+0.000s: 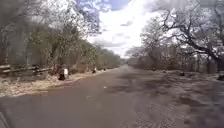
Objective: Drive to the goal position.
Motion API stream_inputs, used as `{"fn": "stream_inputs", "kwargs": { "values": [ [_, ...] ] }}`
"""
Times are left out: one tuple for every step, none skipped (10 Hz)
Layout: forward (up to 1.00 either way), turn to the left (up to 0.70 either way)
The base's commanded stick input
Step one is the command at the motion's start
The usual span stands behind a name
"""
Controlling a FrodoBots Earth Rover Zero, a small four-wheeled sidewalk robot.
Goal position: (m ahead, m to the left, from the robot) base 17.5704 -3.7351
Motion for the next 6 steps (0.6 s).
{"fn": "stream_inputs", "kwargs": {
  "values": [
    [0.7,0.0],
    [0.7,0.0],
    [0.7,0.0],
    [0.7,0.0],
    [0.7,0.0],
    [0.7,0.0]
  ]
}}
